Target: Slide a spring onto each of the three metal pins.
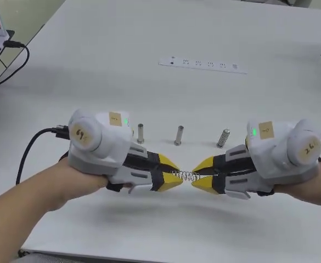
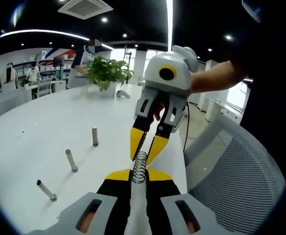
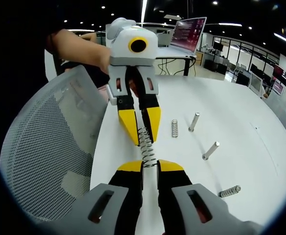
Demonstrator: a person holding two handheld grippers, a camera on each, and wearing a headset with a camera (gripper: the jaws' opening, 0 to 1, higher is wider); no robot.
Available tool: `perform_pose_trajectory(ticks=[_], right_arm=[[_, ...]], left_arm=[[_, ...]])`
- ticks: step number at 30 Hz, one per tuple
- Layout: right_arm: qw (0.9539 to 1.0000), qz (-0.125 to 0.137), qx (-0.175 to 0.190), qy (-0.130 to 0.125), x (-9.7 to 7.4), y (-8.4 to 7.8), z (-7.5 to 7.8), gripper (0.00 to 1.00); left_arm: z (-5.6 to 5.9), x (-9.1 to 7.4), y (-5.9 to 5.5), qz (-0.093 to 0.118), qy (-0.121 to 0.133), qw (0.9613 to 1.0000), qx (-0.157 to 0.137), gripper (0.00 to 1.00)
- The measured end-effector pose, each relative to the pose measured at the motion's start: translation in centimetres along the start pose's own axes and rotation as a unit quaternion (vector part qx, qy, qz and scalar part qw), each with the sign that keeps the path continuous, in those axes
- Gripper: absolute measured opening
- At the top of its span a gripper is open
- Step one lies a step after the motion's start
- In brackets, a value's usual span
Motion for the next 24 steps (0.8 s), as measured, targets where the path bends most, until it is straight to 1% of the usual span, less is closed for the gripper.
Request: perform_pose_trajectory(ticks=[3, 10, 14, 17, 20, 24], right_arm=[[1.0000, -0.002, -0.006, -0.003, -0.2, 0.3, 0.0, 0.08], [0.9993, -0.013, -0.033, -0.007, -0.6, 0.8, -0.1, 0.08], [0.9987, -0.013, -0.048, -0.006, -0.8, 1.4, -0.3, 0.08], [0.9982, -0.011, -0.059, -0.006, -1.0, 2.0, -0.5, 0.08], [0.9979, -0.001, -0.065, -0.004, -1.1, 2.8, -0.7, 0.07], [0.9976, 0.007, -0.069, -0.002, -0.9, 3.4, -0.9, 0.07]], left_arm=[[0.0, 0.0, -0.1, -0.001, 0.000, 1.0000, -0.003, 0.03], [0.1, 0.3, -0.4, -0.005, -0.003, 1.0000, -0.005, 0.02], [0.1, 0.3, -0.7, -0.012, -0.001, 0.9999, -0.003, 0.02], [-0.1, 0.3, -0.9, -0.015, 0.001, 0.9999, -0.004, 0.02], [-0.1, 0.4, -1.1, -0.020, 0.003, 0.9998, -0.002, 0.02], [0.0, 0.5, -1.2, -0.025, 0.004, 0.9997, 0.000, 0.02]])
Point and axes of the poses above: the centre of the closed fingertips' face, and the gripper's own axes: x roughly forward along the fingers, z roughly to its right, y roughly out of its top, the point moved 7 cm from there along -x, roughly backward along the fingers, and after that the axes turned 10 degrees about -z, right-handed, at the moved point
